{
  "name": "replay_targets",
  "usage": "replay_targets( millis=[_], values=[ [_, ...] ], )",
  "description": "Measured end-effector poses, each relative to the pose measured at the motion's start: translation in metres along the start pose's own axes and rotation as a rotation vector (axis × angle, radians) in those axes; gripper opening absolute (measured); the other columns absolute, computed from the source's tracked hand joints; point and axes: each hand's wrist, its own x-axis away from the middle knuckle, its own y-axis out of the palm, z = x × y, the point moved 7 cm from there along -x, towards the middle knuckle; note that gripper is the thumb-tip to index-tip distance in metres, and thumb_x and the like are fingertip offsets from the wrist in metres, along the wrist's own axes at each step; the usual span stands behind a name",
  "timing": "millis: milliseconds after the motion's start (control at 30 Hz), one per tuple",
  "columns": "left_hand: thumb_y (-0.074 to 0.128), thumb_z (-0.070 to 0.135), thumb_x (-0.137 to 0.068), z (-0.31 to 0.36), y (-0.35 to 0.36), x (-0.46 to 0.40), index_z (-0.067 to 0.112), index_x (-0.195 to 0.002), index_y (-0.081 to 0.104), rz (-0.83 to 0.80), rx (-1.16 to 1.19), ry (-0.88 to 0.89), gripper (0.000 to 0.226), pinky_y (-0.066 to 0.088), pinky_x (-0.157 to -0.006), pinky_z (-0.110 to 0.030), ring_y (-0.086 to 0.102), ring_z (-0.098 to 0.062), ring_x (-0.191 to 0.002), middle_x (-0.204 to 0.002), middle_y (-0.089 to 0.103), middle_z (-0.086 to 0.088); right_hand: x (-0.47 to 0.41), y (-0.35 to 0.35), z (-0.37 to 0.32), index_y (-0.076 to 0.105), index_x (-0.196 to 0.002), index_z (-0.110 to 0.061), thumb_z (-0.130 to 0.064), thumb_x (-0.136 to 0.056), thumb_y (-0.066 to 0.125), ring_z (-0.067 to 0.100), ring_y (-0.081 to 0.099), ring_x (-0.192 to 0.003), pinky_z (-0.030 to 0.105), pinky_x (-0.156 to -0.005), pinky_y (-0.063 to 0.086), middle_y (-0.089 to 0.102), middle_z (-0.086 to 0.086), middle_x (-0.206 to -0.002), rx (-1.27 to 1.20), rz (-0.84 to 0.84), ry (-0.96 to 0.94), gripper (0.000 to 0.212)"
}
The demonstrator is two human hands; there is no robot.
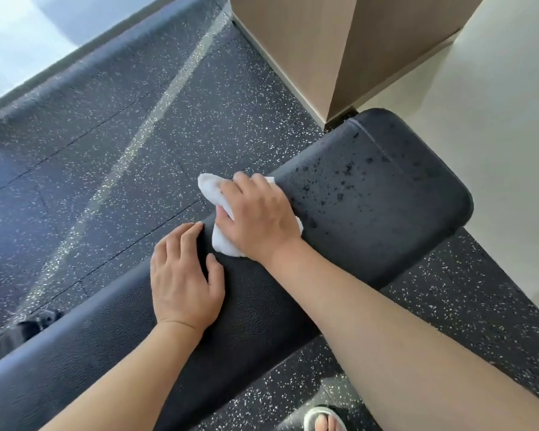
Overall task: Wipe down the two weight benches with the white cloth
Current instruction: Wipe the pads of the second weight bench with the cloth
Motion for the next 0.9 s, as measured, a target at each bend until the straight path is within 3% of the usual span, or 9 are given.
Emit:
replay_targets(
  millis=[133,233,400,500,600,900],
  values=[
    [0.045,0.033,-0.091,0.003,0.0,0.0,0.011,-0.138,0.052,0.02,-0.011,0.015,0.053,0.038,-0.113,-0.051,0.05,-0.038,-0.127,-0.14,0.055,-0.011,-0.029,0.018,-0.009,0.064,-0.112,-0.021,-0.037,-0.097,0.053,0.025,0.059,-0.101,0.041,-0.085,0.044,0.063,0.0,-0.11,0.03,-0.086,-0.024,0.025],
    [0.045,0.033,-0.091,0.003,-0.001,0.0,0.011,-0.139,0.053,0.036,-0.005,0.021,0.053,0.039,-0.113,-0.052,0.049,-0.037,-0.126,-0.139,0.056,-0.011,-0.017,0.012,-0.01,0.065,-0.115,-0.02,-0.033,-0.097,0.054,0.026,0.057,-0.102,0.042,-0.09,0.042,0.063,0.001,-0.109,0.003,-0.064,-0.033,0.025],
    [0.046,0.032,-0.091,0.002,0.0,0.0,0.012,-0.14,0.052,0.02,0.002,0.016,0.054,0.038,-0.115,-0.051,0.049,-0.036,-0.128,-0.14,0.056,-0.011,0.074,-0.022,-0.005,0.063,-0.094,-0.014,-0.025,-0.089,0.065,0.03,0.057,-0.083,0.045,-0.072,0.048,0.062,0.006,-0.091,-0.096,0.028,-0.009,0.013],
    [0.047,0.032,-0.091,0.0,-0.001,0.001,0.013,-0.14,0.052,0.039,0.001,0.02,0.053,0.035,-0.116,-0.049,0.048,-0.035,-0.128,-0.14,0.054,-0.008,0.147,-0.043,0.011,0.056,-0.092,-0.017,-0.025,-0.09,0.064,0.025,0.049,-0.075,0.042,-0.066,0.047,0.055,0.002,-0.084,-0.059,0.005,-0.06,0.011],
    [0.048,0.033,-0.092,0.001,-0.002,0.0,0.013,-0.141,0.052,0.032,0.018,0.014,0.053,0.034,-0.118,-0.048,0.047,-0.034,-0.13,-0.141,0.054,-0.007,0.171,-0.051,0.029,0.063,-0.094,-0.016,-0.028,-0.093,0.063,0.024,0.049,-0.074,0.042,-0.064,0.048,0.055,0.0,-0.085,-0.012,-0.05,-0.131,0.012],
    [0.05,0.034,-0.091,0.0,-0.003,-0.001,0.009,-0.143,0.056,0.014,0.077,0.01,0.057,0.034,-0.119,-0.047,0.049,-0.035,-0.131,-0.142,0.057,-0.011,-0.002,-0.004,0.006,0.064,-0.094,-0.01,-0.03,-0.094,0.061,0.03,0.055,-0.079,0.045,-0.069,0.045,0.061,0.008,-0.09,0.094,-0.023,0.033,0.02]
  ],
)
